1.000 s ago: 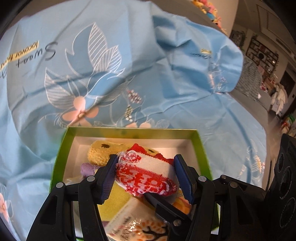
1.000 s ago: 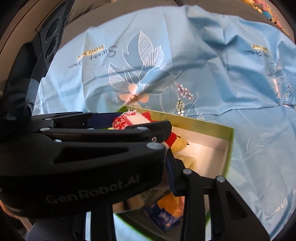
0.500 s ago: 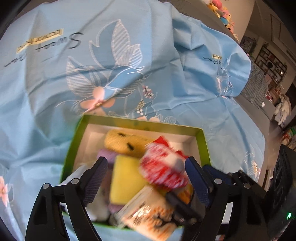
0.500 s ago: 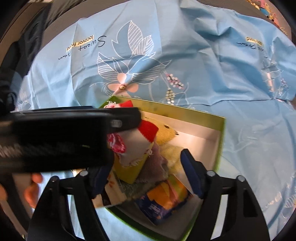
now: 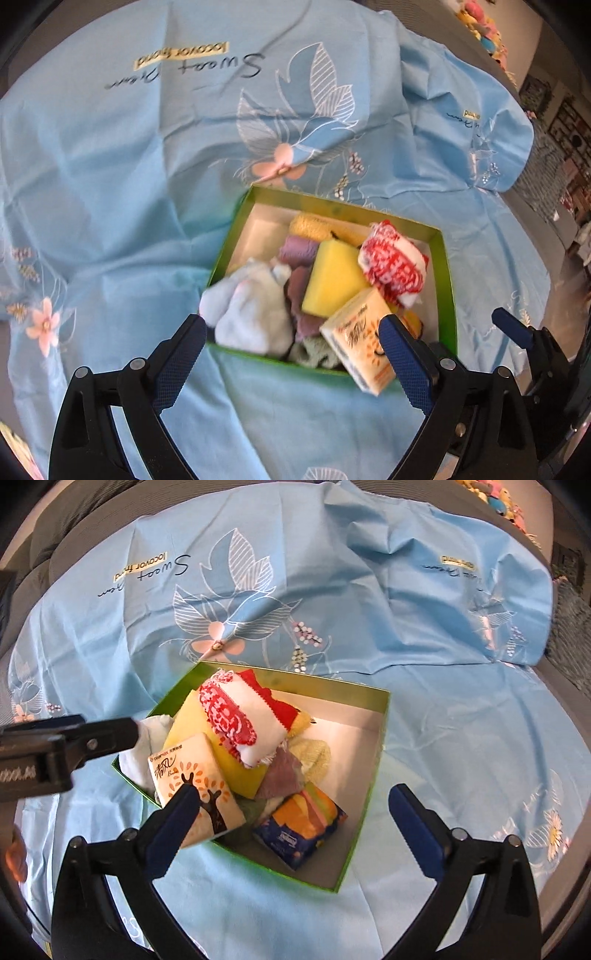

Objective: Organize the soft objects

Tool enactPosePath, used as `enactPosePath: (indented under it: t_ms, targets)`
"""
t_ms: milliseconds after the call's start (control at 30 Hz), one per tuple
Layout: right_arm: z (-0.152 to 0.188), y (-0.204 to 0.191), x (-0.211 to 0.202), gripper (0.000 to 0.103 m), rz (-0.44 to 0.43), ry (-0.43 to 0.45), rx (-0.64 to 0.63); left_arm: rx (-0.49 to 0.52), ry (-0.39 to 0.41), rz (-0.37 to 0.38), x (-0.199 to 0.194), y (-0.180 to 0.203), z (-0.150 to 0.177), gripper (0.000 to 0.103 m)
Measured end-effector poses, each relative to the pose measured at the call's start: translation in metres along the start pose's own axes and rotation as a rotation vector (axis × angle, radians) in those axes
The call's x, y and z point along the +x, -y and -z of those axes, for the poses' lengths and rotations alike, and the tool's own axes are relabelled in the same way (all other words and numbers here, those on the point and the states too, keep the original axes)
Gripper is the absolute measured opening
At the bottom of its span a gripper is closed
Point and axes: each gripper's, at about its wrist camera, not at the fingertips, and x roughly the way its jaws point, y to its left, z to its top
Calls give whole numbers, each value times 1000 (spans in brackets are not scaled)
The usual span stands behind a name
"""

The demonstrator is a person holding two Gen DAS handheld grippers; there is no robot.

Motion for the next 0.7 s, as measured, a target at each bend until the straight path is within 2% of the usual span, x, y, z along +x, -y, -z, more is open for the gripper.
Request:
enactPosePath:
  t_ms: [167,300,367,533,700]
  targets:
    - [1,-1,-5,102,24,-28,24,-42,-58,-56,0,-8,6,95]
    - [1,-3,-9,102,27,-39,27,-57,-100,-54,3,-15,9,95]
    - [1,-3,-11,102,24,-41,32,-48,-111,-78,5,-16,11,95]
    - [-1,-1,-12,102,19,-57,42,30,-97,-194,9,-14,16,95]
    - [0,2,-8,102,20,-67,51,51,-115,-202,18,-14,21,95]
